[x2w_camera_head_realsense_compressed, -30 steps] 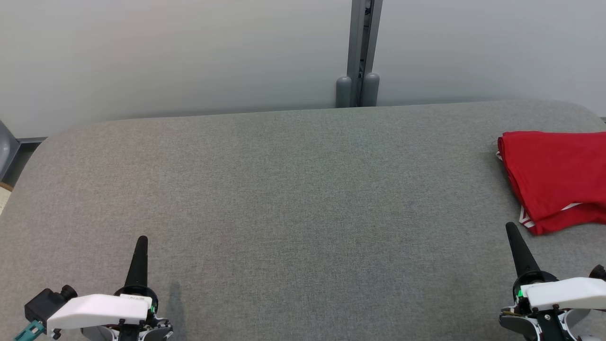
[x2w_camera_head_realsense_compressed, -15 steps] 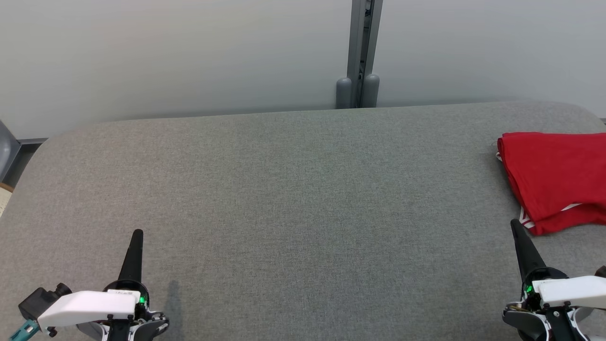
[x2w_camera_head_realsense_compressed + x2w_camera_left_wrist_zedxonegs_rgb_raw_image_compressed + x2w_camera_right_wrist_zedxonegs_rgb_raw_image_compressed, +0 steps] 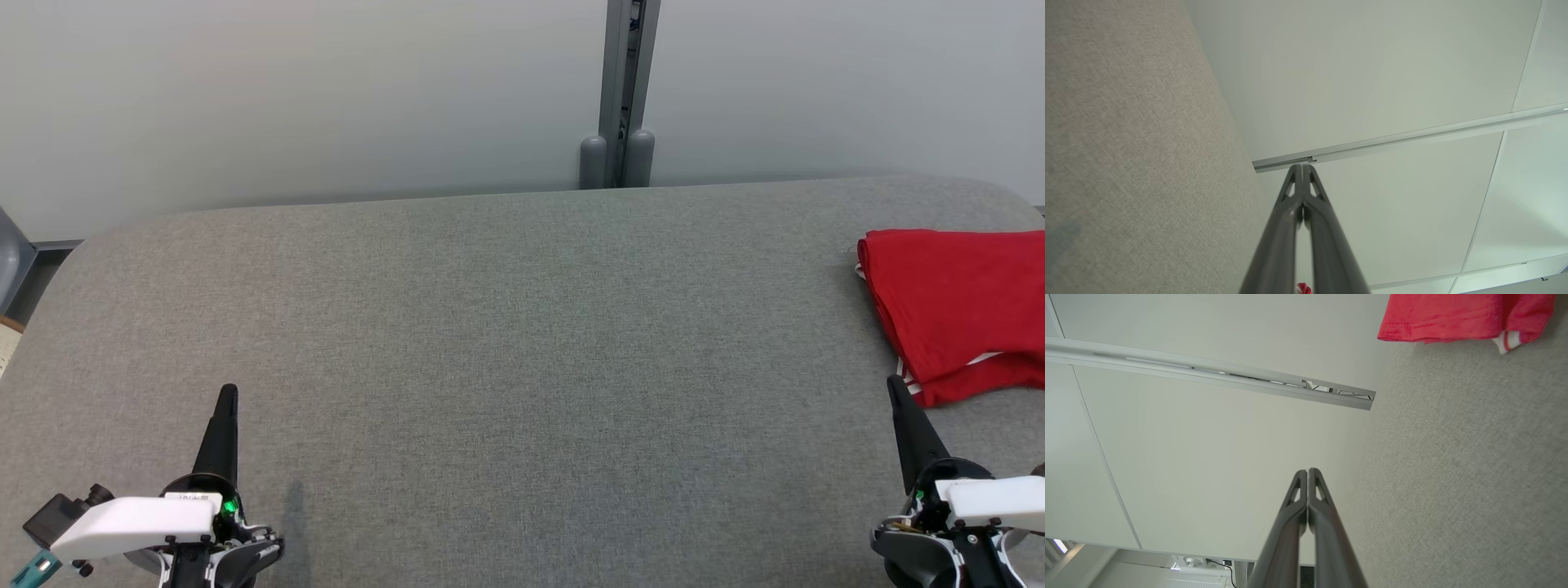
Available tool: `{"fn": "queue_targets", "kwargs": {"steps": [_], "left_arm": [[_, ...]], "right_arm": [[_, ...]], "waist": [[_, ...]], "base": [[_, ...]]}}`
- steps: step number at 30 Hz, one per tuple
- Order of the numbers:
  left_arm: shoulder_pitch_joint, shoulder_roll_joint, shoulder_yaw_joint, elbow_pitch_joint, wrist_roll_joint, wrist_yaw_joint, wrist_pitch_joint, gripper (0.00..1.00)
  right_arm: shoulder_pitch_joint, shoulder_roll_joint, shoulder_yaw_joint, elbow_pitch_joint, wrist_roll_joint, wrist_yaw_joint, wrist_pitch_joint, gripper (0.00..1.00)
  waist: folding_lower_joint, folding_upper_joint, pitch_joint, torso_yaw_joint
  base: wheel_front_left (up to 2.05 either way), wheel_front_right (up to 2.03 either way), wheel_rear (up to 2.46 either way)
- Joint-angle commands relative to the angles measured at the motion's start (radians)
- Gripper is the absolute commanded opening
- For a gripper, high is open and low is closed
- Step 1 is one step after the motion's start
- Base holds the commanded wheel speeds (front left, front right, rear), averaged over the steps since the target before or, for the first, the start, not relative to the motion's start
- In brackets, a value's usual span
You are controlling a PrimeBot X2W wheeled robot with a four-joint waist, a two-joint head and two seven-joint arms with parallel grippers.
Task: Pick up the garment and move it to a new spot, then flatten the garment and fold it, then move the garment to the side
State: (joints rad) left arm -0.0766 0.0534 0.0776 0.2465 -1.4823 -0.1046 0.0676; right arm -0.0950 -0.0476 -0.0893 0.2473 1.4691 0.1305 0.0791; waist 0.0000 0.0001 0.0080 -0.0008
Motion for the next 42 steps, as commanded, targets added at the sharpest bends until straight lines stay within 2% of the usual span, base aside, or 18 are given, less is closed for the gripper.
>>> {"fn": "queue_targets", "kwargs": {"steps": [1, 20, 42], "left_arm": [[-0.023, 0.007, 0.006, -0.005, -0.012, -0.006, 0.004, 0.0], [-0.04, 0.006, 0.032, -0.002, -0.139, -0.031, 0.043, 0.0], [-0.039, 0.003, 0.034, -0.002, -0.135, -0.03, 0.045, 0.0]], "right_arm": [[-0.016, -0.009, -0.005, -0.005, 0.016, 0.0, 0.005, 0.0], [-0.016, -0.009, -0.023, -0.004, 0.15, 0.0, 0.036, 0.0], [-0.017, -0.008, -0.024, -0.004, 0.146, 0.0, 0.036, 0.0]], "waist": [[0.0, -0.0001, 0.0, 0.0], [0.0, -0.0001, -0.005, 0.001], [0.0, -0.0001, -0.005, 0.001]], "base": [[0.0, 0.0, 0.0], [0.0, 0.0, 0.0], [0.0, 0.0, 0.0]]}}
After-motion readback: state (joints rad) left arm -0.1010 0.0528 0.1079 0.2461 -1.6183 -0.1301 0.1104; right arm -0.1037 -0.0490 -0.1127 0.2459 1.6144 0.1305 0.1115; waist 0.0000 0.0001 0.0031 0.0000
